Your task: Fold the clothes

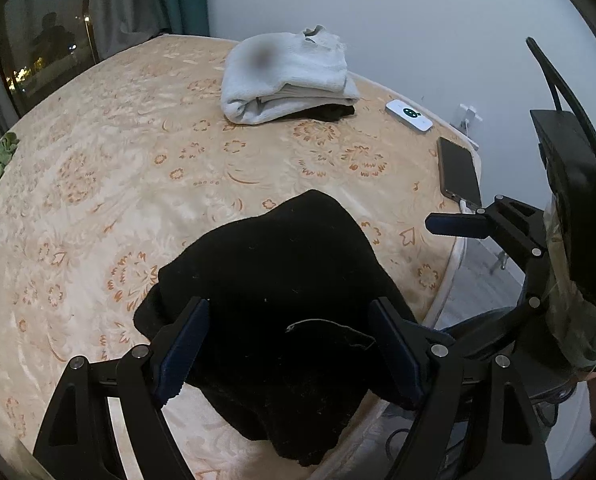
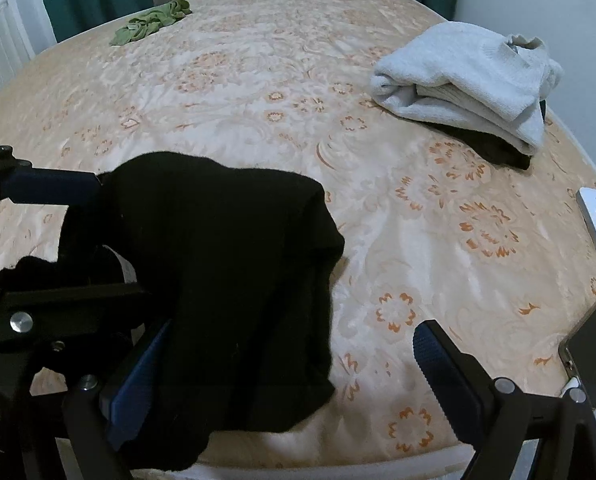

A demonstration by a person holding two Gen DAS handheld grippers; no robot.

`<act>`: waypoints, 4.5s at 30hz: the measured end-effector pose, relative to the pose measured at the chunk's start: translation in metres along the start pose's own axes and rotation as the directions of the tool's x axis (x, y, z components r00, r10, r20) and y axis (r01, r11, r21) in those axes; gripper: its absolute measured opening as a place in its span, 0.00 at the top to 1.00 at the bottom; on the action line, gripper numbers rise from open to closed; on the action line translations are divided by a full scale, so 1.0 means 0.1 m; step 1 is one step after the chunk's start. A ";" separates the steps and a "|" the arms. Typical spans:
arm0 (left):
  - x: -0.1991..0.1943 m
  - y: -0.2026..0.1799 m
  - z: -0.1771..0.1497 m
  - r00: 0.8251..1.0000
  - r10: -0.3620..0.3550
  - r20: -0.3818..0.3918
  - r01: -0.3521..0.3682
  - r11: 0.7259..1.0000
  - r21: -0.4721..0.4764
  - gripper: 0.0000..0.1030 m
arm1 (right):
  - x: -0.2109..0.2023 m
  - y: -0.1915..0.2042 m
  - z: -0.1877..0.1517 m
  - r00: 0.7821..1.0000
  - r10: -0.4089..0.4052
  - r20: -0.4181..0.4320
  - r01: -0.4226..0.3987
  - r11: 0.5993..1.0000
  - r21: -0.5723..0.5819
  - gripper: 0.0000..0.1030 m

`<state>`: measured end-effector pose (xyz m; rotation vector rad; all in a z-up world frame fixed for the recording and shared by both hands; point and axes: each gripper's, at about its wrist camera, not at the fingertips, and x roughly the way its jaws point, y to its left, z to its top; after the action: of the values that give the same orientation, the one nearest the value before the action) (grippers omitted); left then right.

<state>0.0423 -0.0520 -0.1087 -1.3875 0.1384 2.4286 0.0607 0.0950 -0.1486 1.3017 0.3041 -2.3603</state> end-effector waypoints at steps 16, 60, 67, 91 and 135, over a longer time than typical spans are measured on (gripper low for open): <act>-0.26 -0.08 -0.36 0.999 0.016 0.050 -0.016 1.000 0.001 0.17 | 0.11 -0.06 -0.08 0.998 0.043 -0.055 -0.042 0.999 0.023 0.03; 0.34 0.15 -0.57 0.996 -0.080 -0.037 0.074 0.986 -0.151 0.02 | -0.49 -0.13 0.23 0.998 -0.057 0.019 0.058 0.998 -0.035 0.00; 0.24 0.25 -0.67 0.994 -0.097 -0.050 0.088 0.984 -0.156 0.02 | -0.04 -0.16 0.31 0.976 -0.217 0.001 0.217 0.972 -0.091 0.01; -0.04 0.65 -0.32 0.980 -0.185 0.069 0.196 0.944 -0.266 0.02 | 0.18 -0.50 0.90 1.000 0.009 0.026 -0.009 1.000 -0.007 0.01; 0.95 0.92 -0.19 0.975 -0.213 -0.064 0.176 0.914 -0.365 0.00 | 1.47 -0.11 2.48 0.951 0.229 -0.207 -0.265 0.949 -0.168 0.89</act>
<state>-0.0174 -0.1197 -0.2065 -1.5898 -0.4213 2.2912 -0.1995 -0.0288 -0.1400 1.3797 0.3912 -1.9531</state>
